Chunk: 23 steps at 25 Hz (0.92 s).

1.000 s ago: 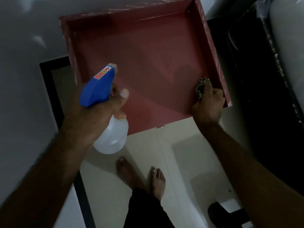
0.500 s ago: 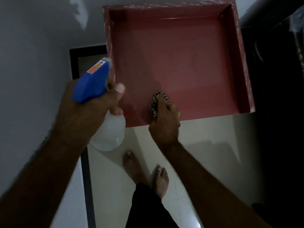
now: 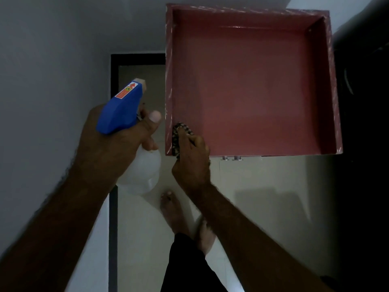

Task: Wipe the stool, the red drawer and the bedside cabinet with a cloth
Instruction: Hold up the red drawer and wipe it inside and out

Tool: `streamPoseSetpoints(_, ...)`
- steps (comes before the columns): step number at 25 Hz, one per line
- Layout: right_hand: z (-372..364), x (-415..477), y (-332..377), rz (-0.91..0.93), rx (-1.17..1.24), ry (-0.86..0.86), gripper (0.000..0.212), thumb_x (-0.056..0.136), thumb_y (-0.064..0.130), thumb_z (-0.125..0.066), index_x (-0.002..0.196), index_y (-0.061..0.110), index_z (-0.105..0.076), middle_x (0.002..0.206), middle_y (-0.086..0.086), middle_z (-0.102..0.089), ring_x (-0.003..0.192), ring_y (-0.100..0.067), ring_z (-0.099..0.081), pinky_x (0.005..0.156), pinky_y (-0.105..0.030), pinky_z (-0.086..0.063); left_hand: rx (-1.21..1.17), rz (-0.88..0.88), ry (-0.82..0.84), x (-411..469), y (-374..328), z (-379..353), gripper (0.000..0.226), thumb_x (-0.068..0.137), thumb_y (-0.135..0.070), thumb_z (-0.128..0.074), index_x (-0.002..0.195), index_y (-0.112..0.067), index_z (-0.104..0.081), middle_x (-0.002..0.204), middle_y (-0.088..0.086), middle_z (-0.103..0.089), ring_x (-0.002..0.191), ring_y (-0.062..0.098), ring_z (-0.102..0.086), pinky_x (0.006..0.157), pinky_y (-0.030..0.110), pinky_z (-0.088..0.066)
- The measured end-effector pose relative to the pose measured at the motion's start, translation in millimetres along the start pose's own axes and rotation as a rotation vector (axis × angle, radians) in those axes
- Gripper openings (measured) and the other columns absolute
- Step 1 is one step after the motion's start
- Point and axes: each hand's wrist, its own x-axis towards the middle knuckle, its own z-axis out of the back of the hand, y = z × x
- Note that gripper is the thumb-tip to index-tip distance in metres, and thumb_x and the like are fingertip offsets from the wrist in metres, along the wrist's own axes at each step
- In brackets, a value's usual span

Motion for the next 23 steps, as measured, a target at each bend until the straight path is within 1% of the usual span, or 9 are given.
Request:
streamPoseSetpoints(4, 5, 7, 1, -0.022, -0.017, 0.023, 0.087, 0.081, -0.007, -0.058, 0.161, 0.022, -0.036, 0.133, -0.016, -0.050, 0.117, -0.039, -0.046, 0.089, -0.050, -0.053, 0.010, 0.020, -0.029, -3, -1, 4, 0.048, 0.073, -0.070, -0.067, 0.083, -0.023, -0.060, 0.073, 0.002, -0.072, 0.076, 0.020, -0.073, 0.089, 0.053, -0.056)
streamPoseSetpoints(5, 5, 11, 3, -0.039, -0.011, 0.033, 0.087, 0.083, -0.006, -0.059, 0.161, 0.023, -0.035, 0.133, -0.016, -0.049, 0.119, -0.037, -0.045, 0.090, -0.051, -0.054, 0.017, 0.030, -0.023, -3, -2, 3, 0.049, 0.076, -0.069, -0.070, 0.082, -0.022, -0.059, 0.072, 0.002, -0.071, 0.076, 0.019, -0.073, 0.090, 0.052, -0.056)
streamPoseSetpoints(8, 7, 31, 11, -0.057, -0.017, 0.017, 0.082, 0.089, 0.005, -0.066, 0.160, 0.027, -0.032, 0.135, -0.016, -0.048, 0.120, -0.036, -0.045, 0.093, -0.052, -0.053, 0.042, 0.047, -0.006, 2, -4, 5, 0.042, 0.078, -0.063, -0.063, 0.080, -0.022, -0.057, 0.070, -0.004, -0.072, 0.072, 0.014, -0.072, 0.091, 0.051, -0.055)
streamPoseSetpoints(10, 8, 55, 15, -0.074, -0.015, -0.022, 0.080, 0.090, 0.008, -0.069, 0.159, 0.028, -0.033, 0.136, -0.017, -0.049, 0.120, -0.035, -0.046, 0.094, -0.053, -0.054, 0.047, 0.050, 0.008, 6, -4, 7, 0.047, 0.080, -0.068, -0.064, 0.079, -0.021, -0.057, 0.071, -0.006, -0.072, 0.072, 0.012, -0.071, 0.091, 0.051, -0.055)
streamPoseSetpoints(13, 15, 87, 19, -0.072, 0.011, -0.045, 0.082, 0.090, 0.000, -0.063, 0.160, 0.029, -0.032, 0.135, -0.015, -0.048, 0.119, -0.032, -0.046, 0.094, -0.050, -0.054, 0.044, 0.038, 0.025, 12, -5, 6, 0.054, 0.075, -0.074, -0.066, 0.082, -0.022, -0.058, 0.074, -0.003, -0.072, 0.075, 0.016, -0.072, 0.091, 0.052, -0.055)
streamPoseSetpoints(16, 17, 98, 16, -0.053, 0.015, -0.031, 0.082, 0.090, 0.002, -0.064, 0.160, 0.029, -0.031, 0.139, -0.014, -0.046, 0.121, -0.032, -0.045, 0.095, -0.049, -0.054, 0.014, 0.041, 0.033, 19, -6, 4, 0.055, 0.064, -0.074, -0.062, 0.086, -0.025, -0.059, 0.075, 0.001, -0.072, 0.079, 0.019, -0.073, 0.091, 0.052, -0.056)
streamPoseSetpoints(18, 16, 97, 15, -0.017, -0.020, -0.031, 0.077, 0.091, 0.004, -0.063, 0.158, 0.027, -0.034, 0.138, -0.015, -0.047, 0.121, -0.034, -0.045, 0.094, -0.050, -0.054, 0.017, 0.051, 0.047, 24, -5, 2, 0.055, 0.064, -0.076, -0.064, 0.083, -0.024, -0.058, 0.076, 0.003, -0.071, 0.082, 0.022, -0.073, 0.092, 0.051, -0.055)
streamPoseSetpoints(21, 20, 95, 8, 0.069, -0.109, -0.066, 0.071, 0.094, 0.016, -0.066, 0.157, 0.025, -0.035, 0.133, -0.017, -0.052, 0.118, -0.037, -0.049, 0.090, -0.046, -0.054, 0.010, 0.014, 0.075, 30, -8, -1, 0.045, 0.073, -0.074, -0.069, 0.081, -0.031, -0.062, 0.073, 0.003, -0.070, 0.080, 0.024, -0.072, 0.091, 0.052, -0.056)
streamPoseSetpoints(23, 25, 96, -1, 0.064, -0.129, -0.073, 0.072, 0.094, 0.019, -0.067, 0.158, 0.023, -0.035, 0.137, -0.019, -0.053, 0.119, -0.038, -0.049, 0.092, -0.046, -0.051, 0.008, -0.001, 0.085, 35, -12, -2, 0.029, 0.071, -0.072, -0.067, 0.079, -0.045, -0.065, 0.073, 0.000, -0.071, 0.080, 0.026, -0.073, 0.090, 0.055, -0.056)
